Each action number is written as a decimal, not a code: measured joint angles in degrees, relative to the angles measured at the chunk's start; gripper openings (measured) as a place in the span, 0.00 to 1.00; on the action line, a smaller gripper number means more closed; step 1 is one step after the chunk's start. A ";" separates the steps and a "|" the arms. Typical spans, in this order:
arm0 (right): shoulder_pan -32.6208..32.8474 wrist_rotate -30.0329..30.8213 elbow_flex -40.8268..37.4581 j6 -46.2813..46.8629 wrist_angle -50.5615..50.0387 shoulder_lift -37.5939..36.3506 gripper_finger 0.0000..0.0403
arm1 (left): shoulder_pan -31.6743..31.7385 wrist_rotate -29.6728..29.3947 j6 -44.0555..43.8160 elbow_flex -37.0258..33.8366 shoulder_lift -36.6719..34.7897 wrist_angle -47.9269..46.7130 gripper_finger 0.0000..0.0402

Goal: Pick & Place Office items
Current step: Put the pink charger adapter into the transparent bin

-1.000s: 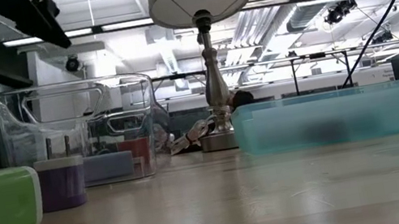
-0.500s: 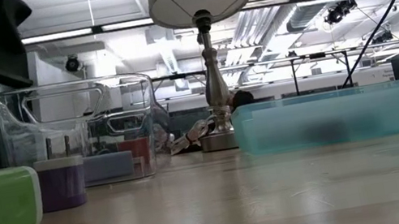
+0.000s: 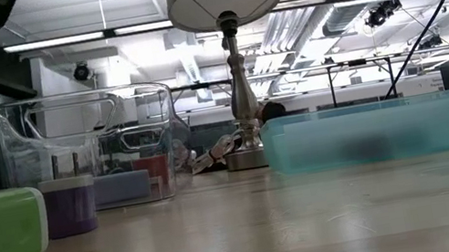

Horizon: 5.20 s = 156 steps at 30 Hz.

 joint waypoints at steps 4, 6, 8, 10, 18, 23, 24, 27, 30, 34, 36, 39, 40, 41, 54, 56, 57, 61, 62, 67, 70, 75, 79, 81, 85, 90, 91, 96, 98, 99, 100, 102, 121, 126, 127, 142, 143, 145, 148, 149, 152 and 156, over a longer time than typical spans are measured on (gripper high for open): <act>-0.02 0.00 -0.02 0.00 0.00 0.00 0.74 | -0.35 2.62 2.53 0.00 2.15 0.43 0.63; -0.01 0.02 -0.01 0.00 0.00 0.00 0.74 | -0.14 5.38 2.28 0.00 3.23 0.52 0.63; -0.01 0.01 -0.02 0.00 -0.01 0.00 0.74 | 0.32 8.54 1.19 0.00 4.00 0.89 0.63; 0.00 0.02 0.00 0.01 0.00 0.00 0.74 | 0.88 11.64 0.13 0.00 4.37 1.52 0.63; -0.01 0.01 -0.01 0.00 -0.01 0.00 0.74 | 1.56 13.27 2.19 -0.02 4.49 1.77 0.63; -0.01 0.02 0.00 0.00 0.00 0.00 0.74 | 1.56 13.32 2.19 -0.04 6.68 1.94 0.63; -0.01 0.00 -0.01 0.02 0.00 0.00 0.74 | 1.54 13.39 2.17 -0.04 7.36 1.99 0.63; -0.01 0.02 -0.02 0.01 -0.01 0.00 0.74 | 1.04 13.81 2.14 -0.10 9.36 2.78 0.63; 0.00 0.00 -0.02 0.00 0.00 0.00 0.74 | 0.31 14.01 2.05 -0.11 10.75 4.10 0.63; -0.01 0.02 -0.02 0.00 -0.01 0.00 0.74 | -0.16 13.77 1.11 -0.11 11.89 4.74 0.63; -0.01 0.01 -0.01 0.00 -0.01 0.00 0.74 | -0.14 13.30 0.91 -0.11 12.41 4.87 0.63; 0.00 0.02 -0.02 0.02 0.00 -0.01 0.74 | -0.12 13.22 0.90 -0.11 13.32 5.07 0.63; 0.00 0.02 -0.02 0.00 0.00 0.00 0.74 | -0.12 13.20 0.91 -0.11 13.61 5.49 0.63; -0.02 0.02 -0.02 0.02 0.00 0.00 0.74 | -0.12 13.22 0.91 -0.11 13.87 5.56 0.63; -0.02 0.01 -0.02 0.01 0.00 -0.01 0.74 | -0.12 13.45 -1.49 -0.09 15.59 5.92 0.63; 0.00 0.00 -0.02 0.02 0.00 0.00 0.74 | -0.12 13.61 -1.67 -0.09 15.59 6.04 0.62; 0.00 0.02 -0.02 0.00 0.00 0.00 0.74 | -0.12 13.59 -1.67 -0.09 15.59 6.01 0.61; -0.01 0.01 -0.02 0.01 0.00 0.00 0.74 | -0.12 13.57 -1.67 -0.09 15.86 6.04 0.56; -0.01 0.01 -0.02 0.01 0.00 0.00 0.74 | -0.12 13.55 -1.67 -0.09 16.12 6.03 0.55; 0.00 0.02 -0.02 0.02 0.00 0.00 0.74 | -0.12 13.63 -1.67 -0.09 16.72 6.08 0.47; -0.02 0.00 -0.02 0.00 0.00 0.00 0.74 | -0.12 13.64 -1.67 -0.09 16.73 6.04 0.42; 0.00 0.02 -0.02 0.00 0.00 0.00 0.74 | -0.12 13.64 -1.64 -0.09 16.73 6.07 0.35; -0.02 0.00 -0.02 0.00 0.00 0.00 0.74 | -0.12 13.64 -1.64 -0.09 16.73 6.07 0.34; 0.00 0.02 -0.02 0.00 0.00 0.00 0.74 | -0.12 13.64 -1.64 -0.09 16.73 6.05 0.33; -0.01 0.00 -0.02 0.01 0.00 0.00 0.74 | -0.12 13.64 -1.62 -0.09 16.73 6.04 0.33; 0.00 0.01 -0.02 0.01 0.00 0.00 0.74 | -0.12 13.66 -0.99 -0.09 16.53 5.93 0.33; -0.01 0.00 -0.02 0.01 -0.01 0.00 0.74 | -0.12 13.66 -0.99 -0.09 16.25 5.73 0.33; -0.02 0.00 -0.02 0.02 0.00 0.00 0.74 | -0.12 12.65 -0.87 -0.09 13.52 5.42 0.33; 0.00 0.00 -0.02 0.02 0.00 0.00 0.74 | -0.12 11.47 -0.80 -0.09 12.01 4.65 0.33; 0.00 0.02 -0.02 0.02 0.00 0.00 0.74 | -0.06 10.67 -0.72 -0.09 11.21 4.25 0.33; -0.02 0.02 -0.02 0.02 0.00 0.00 0.74 | 0.06 9.78 -0.51 -0.09 10.47 3.77 0.33; 0.00 0.02 -0.02 0.01 0.00 0.00 0.74 | 0.38 8.45 -0.27 -0.09 9.09 3.06 0.33; 0.00 0.01 -0.02 0.00 0.00 0.00 0.74 | 10.19 4.79 0.73 -0.02 -4.72 -6.24 0.33; 0.00 0.00 -0.02 0.00 0.00 0.00 0.74 | 14.50 4.15 2.62 -0.02 -8.42 -9.99 0.33; -0.01 0.01 -0.02 0.00 -0.01 0.00 0.74 | 15.28 4.15 3.40 -0.02 -9.10 -10.11 0.33; 0.00 0.01 -0.02 0.02 0.00 0.00 0.74 | 25.56 5.15 5.01 -0.02 -10.61 -18.46 0.33; 0.00 0.00 -0.02 0.00 0.00 0.00 0.74 | 26.38 5.93 5.01 -0.02 -10.42 -18.55 0.33; -0.01 0.02 -0.02 0.01 0.00 -0.01 0.74 | 28.04 8.66 5.04 -0.02 -9.72 -18.28 0.33; 0.00 0.00 -0.02 0.02 0.00 0.00 0.74 | 30.14 11.86 5.04 -0.17 -8.06 -17.97 0.33; -0.01 0.01 -0.02 0.01 -0.01 0.00 0.74 | 30.63 12.38 5.18 -0.17 -7.46 -17.78 0.33; 0.00 0.02 -0.02 0.00 0.00 0.00 0.74 | 31.35 13.00 5.24 -0.17 -5.72 -17.24 0.33; -0.02 0.00 -0.02 0.00 0.00 0.00 0.74 | 31.10 13.16 4.72 -2.01 -5.05 -13.65 0.33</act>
